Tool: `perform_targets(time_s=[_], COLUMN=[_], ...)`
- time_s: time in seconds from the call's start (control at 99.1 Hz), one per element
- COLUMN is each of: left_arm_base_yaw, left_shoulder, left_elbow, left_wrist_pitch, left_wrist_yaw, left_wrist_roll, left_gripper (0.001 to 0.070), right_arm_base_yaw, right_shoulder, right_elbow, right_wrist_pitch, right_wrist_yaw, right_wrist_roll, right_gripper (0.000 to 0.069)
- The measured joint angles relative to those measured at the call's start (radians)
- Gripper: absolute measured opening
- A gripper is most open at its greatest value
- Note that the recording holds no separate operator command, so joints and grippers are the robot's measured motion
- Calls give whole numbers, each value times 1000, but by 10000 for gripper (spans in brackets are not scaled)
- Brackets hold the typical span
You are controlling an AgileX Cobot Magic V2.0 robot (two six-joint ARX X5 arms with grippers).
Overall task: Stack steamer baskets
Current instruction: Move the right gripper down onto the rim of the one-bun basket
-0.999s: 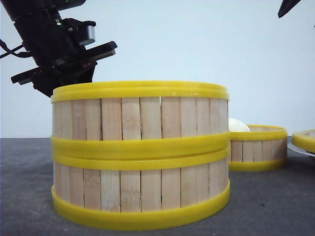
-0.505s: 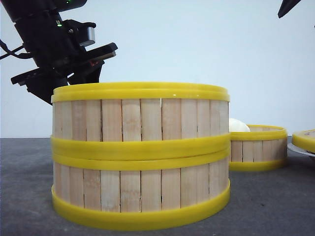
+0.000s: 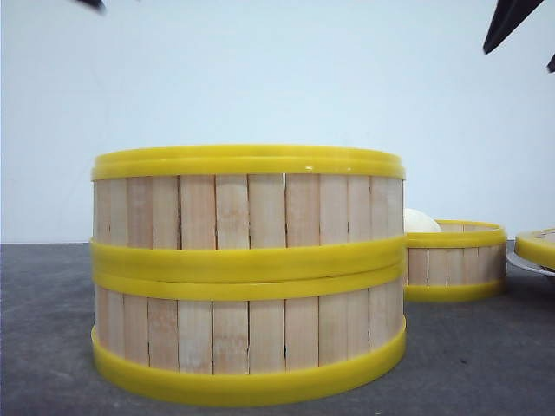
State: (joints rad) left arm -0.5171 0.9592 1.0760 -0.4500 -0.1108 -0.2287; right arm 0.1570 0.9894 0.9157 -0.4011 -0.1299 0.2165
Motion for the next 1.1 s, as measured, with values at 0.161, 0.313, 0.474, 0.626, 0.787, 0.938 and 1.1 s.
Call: perform_targets(time_s=[0.161, 0.313, 0.474, 0.626, 0.787, 0.938, 1.1], left_arm_base_yaw=[0, -4, -19, -22, -22, -23, -23], left_shoulder=[-159, -300, -434, -533, -596, -636, -639], left_elbow=[-140, -360, -401, -394, -394, -394, -394], left_wrist_pitch=[56, 43, -34, -58, -70, -82, -130], left_wrist_yaw=[-29, -4, 65, 129, 163, 163, 163], left_wrist_roll=[-5, -65, -109, -124, -128, -129, -131], left_gripper=[236, 236, 236, 236, 235, 234, 234], right_arm_base_yaw=[-2, -10, -41, -65, -66, -66, -68], right_shoulder=[138, 277, 420, 568, 682, 738, 774], right_elbow=[89, 177, 239, 278, 294, 298, 302], right_wrist_pitch=[-40, -77, -67, -58, -37, 18, 58], right_wrist_yaw=[23, 82, 101, 102, 103, 103, 104], right_wrist_roll=[-10, -40, -56, -56, -56, -56, -56], right_gripper=[485, 485, 485, 484, 484, 445, 362])
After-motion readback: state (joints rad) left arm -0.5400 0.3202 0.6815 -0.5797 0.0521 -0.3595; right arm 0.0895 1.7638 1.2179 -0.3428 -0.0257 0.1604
